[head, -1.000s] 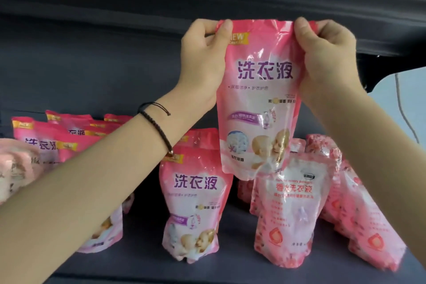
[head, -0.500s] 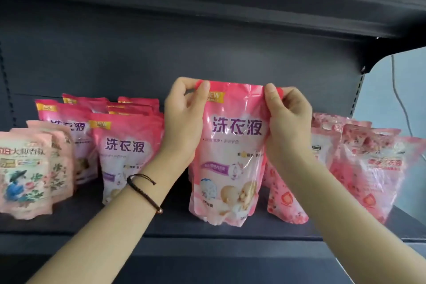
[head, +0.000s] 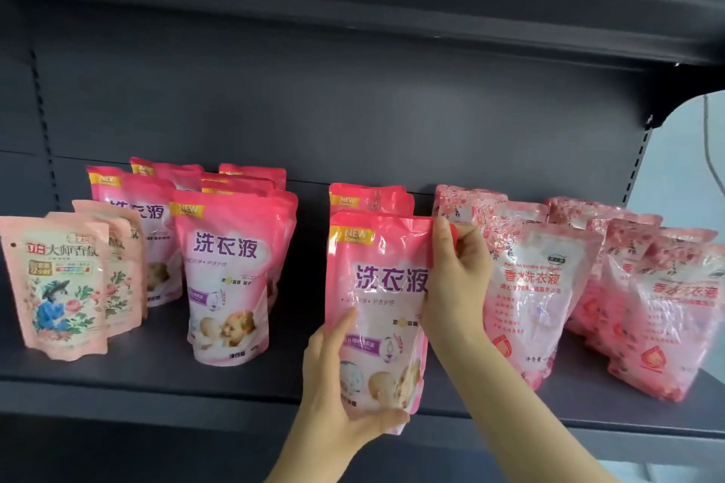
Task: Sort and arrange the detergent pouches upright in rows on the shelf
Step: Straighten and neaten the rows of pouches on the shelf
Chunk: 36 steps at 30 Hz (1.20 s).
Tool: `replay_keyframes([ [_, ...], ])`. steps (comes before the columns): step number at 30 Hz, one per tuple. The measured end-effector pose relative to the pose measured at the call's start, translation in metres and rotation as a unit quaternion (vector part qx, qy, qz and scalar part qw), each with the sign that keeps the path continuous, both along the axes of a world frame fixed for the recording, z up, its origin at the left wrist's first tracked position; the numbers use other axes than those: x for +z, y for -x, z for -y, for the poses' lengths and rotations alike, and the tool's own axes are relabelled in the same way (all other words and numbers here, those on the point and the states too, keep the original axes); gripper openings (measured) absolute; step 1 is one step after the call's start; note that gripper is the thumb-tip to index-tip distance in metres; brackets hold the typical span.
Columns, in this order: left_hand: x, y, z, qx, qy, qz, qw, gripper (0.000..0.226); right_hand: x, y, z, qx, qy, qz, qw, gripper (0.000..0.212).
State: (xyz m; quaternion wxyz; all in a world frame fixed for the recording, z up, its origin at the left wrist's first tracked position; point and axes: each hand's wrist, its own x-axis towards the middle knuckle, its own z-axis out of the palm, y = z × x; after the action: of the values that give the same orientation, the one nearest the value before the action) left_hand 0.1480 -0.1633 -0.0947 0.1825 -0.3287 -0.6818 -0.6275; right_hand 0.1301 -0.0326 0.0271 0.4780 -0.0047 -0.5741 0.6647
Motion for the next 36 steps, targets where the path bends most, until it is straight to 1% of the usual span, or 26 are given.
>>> replay_keyframes([
  [2, -0.002, 0.003, 0.006, -0.036, 0.048, 0.006, 0.998, 0.11, 0.001, 0.0, -0.001, 0.0, -0.006, 0.003, 1.0, 0.027],
  [4, -0.005, 0.007, 0.009, -0.036, 0.058, -0.001, 0.998, 0.119, 0.003, -0.002, 0.0, 0.01, -0.031, 0.001, 0.999, 0.027],
  [6, -0.008, 0.012, 0.007, -0.023, 0.059, -0.013, 0.998, 0.128, 0.002, -0.007, -0.002, 0.019, -0.081, 0.003, 0.997, 0.023],
  [8, -0.011, 0.014, 0.006, -0.032, 0.059, -0.015, 0.998, 0.131, -0.002, -0.016, -0.008, 0.025, -0.136, 0.0, 0.99, 0.012],
  [9, -0.012, 0.016, 0.006, -0.041, 0.06, -0.014, 0.997, 0.13, -0.006, -0.023, -0.012, 0.035, -0.162, -0.002, 0.986, 0.003],
  [10, -0.013, 0.017, 0.006, -0.049, 0.063, -0.014, 0.997, 0.129, -0.013, -0.03, -0.016, 0.048, -0.182, -0.001, 0.982, 0.011],
  [12, -0.014, 0.02, 0.005, -0.053, 0.067, -0.018, 0.996, 0.126, -0.037, -0.046, -0.02, 0.082, -0.205, 0.003, 0.975, 0.045],
  [14, -0.011, 0.023, 0.004, -0.054, 0.059, -0.024, 0.997, 0.126, -0.067, -0.058, -0.021, 0.084, -0.238, 0.024, 0.967, 0.076],
  [16, -0.009, 0.026, 0.004, -0.056, 0.061, -0.019, 0.996, 0.124, -0.094, -0.064, -0.019, 0.083, -0.308, 0.07, 0.945, 0.092],
  [18, -0.008, 0.028, 0.005, -0.074, 0.066, -0.015, 0.995, 0.118, -0.112, -0.063, -0.017, 0.097, -0.362, 0.107, 0.921, 0.097],
  [20, -0.009, 0.034, 0.005, -0.075, 0.072, -0.018, 0.994, 0.12, -0.115, -0.058, -0.02, 0.115, -0.377, 0.122, 0.911, 0.101],
  [23, -0.008, 0.043, 0.004, -0.047, 0.08, -0.005, 0.996, 0.128, -0.109, -0.048, -0.028, 0.151, -0.371, 0.145, 0.905, 0.101],
  [29, -0.002, 0.059, 0.001, -0.012, 0.146, -0.022, 0.989, 0.13, -0.105, -0.029, -0.038, 0.177, -0.377, 0.177, 0.892, 0.101],
  [36, 0.008, 0.07, 0.003, 0.05, 0.207, -0.035, 0.976, 0.127, -0.106, -0.012, -0.035, 0.135, -0.403, 0.185, 0.886, 0.104],
])
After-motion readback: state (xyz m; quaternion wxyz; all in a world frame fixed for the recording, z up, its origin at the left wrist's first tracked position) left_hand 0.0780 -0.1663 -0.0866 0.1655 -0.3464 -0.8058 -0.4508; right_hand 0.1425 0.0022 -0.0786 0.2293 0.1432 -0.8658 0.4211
